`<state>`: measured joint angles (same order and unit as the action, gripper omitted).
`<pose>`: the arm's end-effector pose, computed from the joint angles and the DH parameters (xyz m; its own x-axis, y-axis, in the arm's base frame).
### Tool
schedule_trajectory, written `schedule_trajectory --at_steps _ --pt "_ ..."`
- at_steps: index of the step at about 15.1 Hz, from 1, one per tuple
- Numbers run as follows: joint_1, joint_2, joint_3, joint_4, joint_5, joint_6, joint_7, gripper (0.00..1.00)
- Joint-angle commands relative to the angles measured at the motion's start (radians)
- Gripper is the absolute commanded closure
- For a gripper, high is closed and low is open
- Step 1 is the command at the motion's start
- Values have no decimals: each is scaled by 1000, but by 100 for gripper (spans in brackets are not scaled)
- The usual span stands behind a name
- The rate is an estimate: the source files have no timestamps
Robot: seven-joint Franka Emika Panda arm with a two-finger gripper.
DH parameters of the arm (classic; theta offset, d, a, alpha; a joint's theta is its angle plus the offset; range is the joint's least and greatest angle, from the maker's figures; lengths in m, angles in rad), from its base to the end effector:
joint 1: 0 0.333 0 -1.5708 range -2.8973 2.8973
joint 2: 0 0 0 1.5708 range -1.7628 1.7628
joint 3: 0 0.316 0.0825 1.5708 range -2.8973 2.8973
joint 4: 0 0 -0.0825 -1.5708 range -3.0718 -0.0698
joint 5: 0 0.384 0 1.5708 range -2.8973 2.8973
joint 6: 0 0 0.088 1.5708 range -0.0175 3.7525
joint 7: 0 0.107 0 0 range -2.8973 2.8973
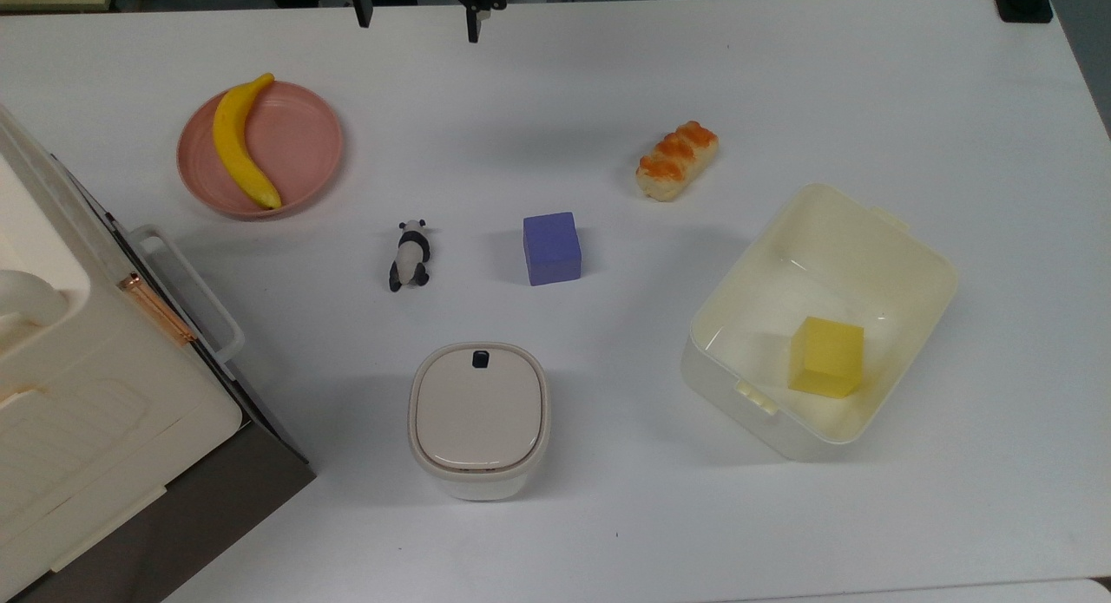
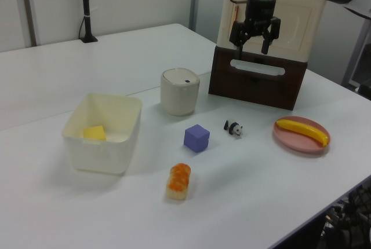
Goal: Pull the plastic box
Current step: 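Move the gripper over the table toward the translucent plastic box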
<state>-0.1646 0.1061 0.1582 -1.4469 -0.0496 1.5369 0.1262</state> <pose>0.5838 -0.0145 0.6202 0.9909 -0.1344 -0.0105 -0.1340 -0.9904 0.0345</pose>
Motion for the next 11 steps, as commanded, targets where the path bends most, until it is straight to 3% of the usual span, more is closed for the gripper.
schedule_trajectory --at_steps 1,11 --pt "10 -13 1 -16 2 -21 -8 0" --pt "30 33 7 -23 19 -9 -79 0"
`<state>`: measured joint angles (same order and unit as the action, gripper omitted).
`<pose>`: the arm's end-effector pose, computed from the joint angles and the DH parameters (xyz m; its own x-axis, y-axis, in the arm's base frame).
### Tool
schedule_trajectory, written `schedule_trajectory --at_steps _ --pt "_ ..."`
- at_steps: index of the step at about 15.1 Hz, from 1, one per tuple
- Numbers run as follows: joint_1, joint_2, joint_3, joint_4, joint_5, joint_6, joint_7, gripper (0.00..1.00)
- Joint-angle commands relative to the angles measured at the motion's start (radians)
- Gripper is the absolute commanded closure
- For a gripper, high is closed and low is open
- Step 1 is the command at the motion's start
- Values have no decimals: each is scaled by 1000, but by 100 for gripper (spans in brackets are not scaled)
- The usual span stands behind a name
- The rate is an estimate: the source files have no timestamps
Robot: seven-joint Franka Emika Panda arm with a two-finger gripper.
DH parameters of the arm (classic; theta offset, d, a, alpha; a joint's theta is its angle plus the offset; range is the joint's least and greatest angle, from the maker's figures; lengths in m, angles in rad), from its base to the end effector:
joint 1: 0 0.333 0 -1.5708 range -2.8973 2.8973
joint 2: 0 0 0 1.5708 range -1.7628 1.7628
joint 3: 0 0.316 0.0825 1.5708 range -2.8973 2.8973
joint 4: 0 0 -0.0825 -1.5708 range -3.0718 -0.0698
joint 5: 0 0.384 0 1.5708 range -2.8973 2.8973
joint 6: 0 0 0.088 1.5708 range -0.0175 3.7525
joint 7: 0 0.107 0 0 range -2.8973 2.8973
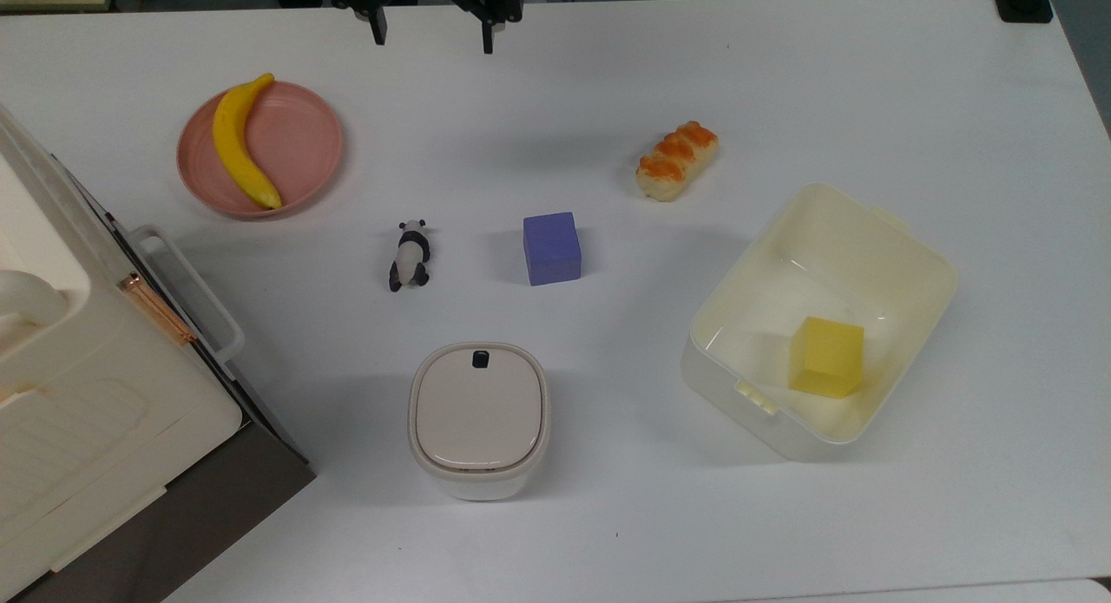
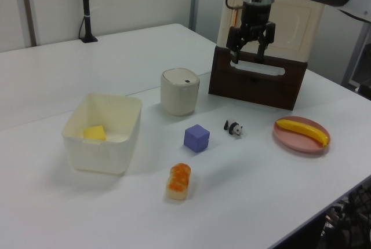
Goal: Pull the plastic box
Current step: 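Move the gripper over the table toward the translucent plastic box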
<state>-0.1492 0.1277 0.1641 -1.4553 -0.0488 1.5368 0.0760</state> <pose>0.5897 -0.0030 0.6037 0.9971 -0.0631 -0.0422 -0.0618 -0.9976 0.0313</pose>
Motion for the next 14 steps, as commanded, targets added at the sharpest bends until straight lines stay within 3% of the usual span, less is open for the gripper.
schedule_trajectory --at_steps 1,7,14 --pt "39 30 2 -11 11 12 -28 0" --pt "117 46 2 -19 18 83 -66 0" --pt "194 193 -5 -32 1 238 -90 0"
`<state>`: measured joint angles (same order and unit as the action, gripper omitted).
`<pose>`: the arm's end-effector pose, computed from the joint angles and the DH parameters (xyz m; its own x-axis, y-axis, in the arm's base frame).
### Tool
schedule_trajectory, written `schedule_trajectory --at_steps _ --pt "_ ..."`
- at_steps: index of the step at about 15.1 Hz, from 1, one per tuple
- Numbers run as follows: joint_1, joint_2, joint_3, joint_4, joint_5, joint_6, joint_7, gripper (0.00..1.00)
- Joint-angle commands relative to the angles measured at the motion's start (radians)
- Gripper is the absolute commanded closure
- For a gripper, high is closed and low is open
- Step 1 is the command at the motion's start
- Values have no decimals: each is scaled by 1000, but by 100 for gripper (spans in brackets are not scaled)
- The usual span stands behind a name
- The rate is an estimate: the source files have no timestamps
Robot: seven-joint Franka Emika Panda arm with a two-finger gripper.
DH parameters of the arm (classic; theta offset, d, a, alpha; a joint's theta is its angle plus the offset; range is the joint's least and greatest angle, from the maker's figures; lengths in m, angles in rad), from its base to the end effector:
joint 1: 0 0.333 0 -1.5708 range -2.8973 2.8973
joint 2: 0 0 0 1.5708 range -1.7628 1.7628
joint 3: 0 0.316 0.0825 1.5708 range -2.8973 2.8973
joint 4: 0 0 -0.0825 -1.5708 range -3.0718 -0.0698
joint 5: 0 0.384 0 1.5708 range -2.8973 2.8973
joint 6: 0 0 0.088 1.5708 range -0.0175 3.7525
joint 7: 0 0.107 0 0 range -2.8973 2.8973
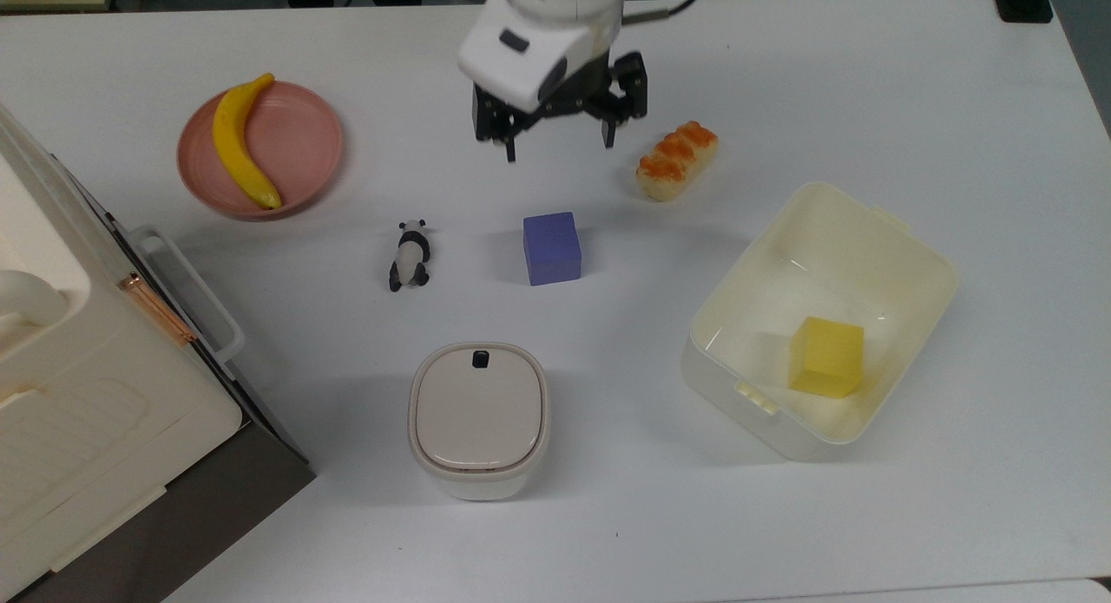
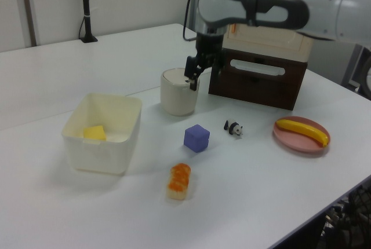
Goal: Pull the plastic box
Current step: 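Move the gripper over the table toward the translucent plastic box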
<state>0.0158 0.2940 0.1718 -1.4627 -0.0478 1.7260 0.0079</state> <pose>0.6390 0.1029 0.5143 0.9833 0.1801 -0.0264 0.1801 -0.9836 -0.0023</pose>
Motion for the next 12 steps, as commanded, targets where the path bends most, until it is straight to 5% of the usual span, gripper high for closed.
schedule_trajectory --at_steps 1,8,12 --pt "30 34 -12 -39 -1 67 -22 0" --pt "38 120 -12 -110 -96 136 -34 0" --pt "59 108 -11 -100 -89 168 -35 0"
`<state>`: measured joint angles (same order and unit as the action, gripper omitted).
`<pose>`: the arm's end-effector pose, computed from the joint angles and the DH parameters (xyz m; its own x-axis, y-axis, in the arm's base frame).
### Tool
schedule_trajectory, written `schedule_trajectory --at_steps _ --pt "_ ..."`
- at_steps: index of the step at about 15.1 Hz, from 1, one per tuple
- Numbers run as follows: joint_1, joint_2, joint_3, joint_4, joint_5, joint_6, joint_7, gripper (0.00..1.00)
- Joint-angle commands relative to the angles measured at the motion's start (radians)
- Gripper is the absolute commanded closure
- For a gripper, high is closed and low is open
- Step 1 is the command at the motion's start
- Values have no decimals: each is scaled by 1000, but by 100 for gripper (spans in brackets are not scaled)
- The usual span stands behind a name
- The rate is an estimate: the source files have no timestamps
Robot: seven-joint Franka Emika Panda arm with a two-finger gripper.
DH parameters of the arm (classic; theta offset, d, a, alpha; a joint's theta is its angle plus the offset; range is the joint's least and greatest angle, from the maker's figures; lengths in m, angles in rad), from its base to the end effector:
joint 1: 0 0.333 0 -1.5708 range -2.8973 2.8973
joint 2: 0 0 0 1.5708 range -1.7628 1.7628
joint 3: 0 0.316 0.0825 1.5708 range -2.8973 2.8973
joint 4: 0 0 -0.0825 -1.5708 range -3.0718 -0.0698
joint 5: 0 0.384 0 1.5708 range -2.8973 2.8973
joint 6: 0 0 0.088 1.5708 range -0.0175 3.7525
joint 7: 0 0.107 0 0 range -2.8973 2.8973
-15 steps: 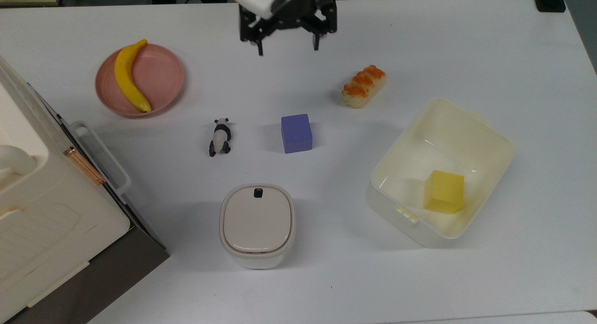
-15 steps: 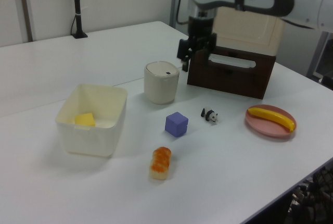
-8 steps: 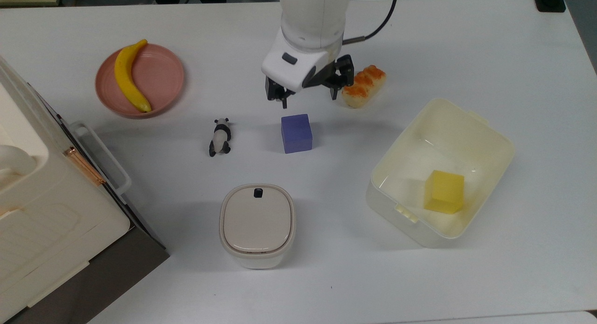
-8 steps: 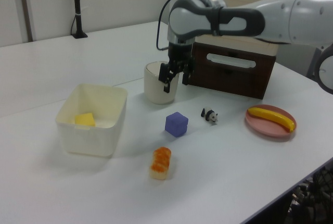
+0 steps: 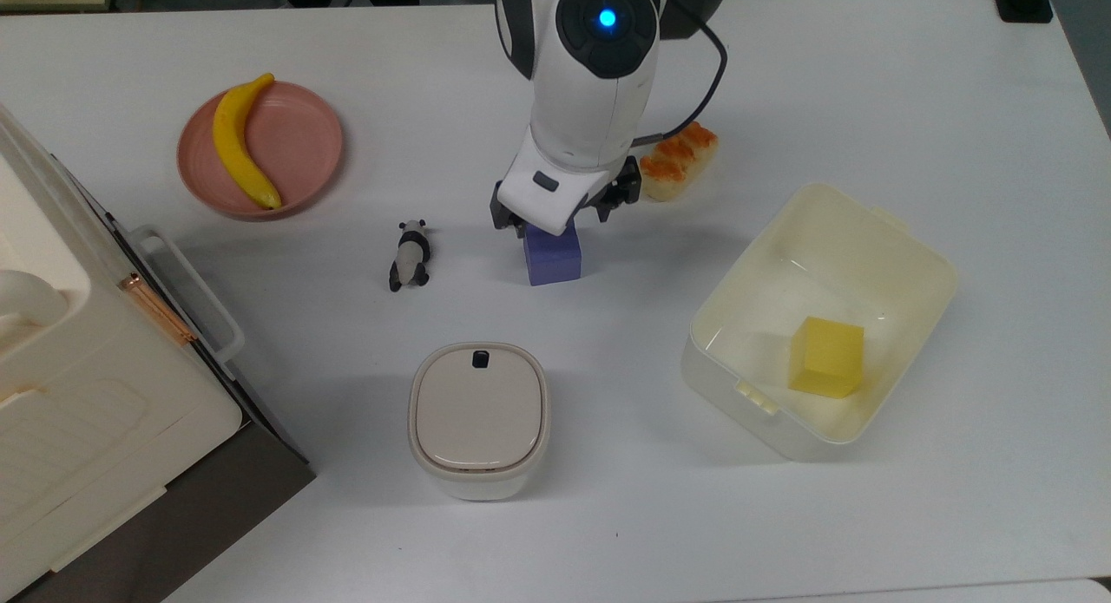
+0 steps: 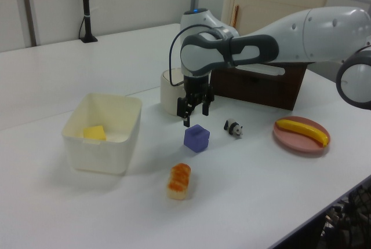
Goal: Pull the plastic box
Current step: 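Lower the gripper fingers inside the rim of the plastic box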
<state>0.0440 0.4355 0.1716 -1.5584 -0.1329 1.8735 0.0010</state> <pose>0.6561 0.1185 0.3890 0.9634 0.2429 -0.1137 0.2497 -0.9671 0.0495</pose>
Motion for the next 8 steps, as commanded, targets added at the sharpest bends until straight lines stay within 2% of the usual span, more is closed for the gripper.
schedule_trajectory --at_steps 1,4,6,8 --pt "31 -52 -7 3 -1 21 -58 0" --pt "51 -55 -7 86 70 24 -173 0" --pt "86 -50 -9 103 70 62 -231 0" --pt "131 -37 -12 104 65 178 -251 0"
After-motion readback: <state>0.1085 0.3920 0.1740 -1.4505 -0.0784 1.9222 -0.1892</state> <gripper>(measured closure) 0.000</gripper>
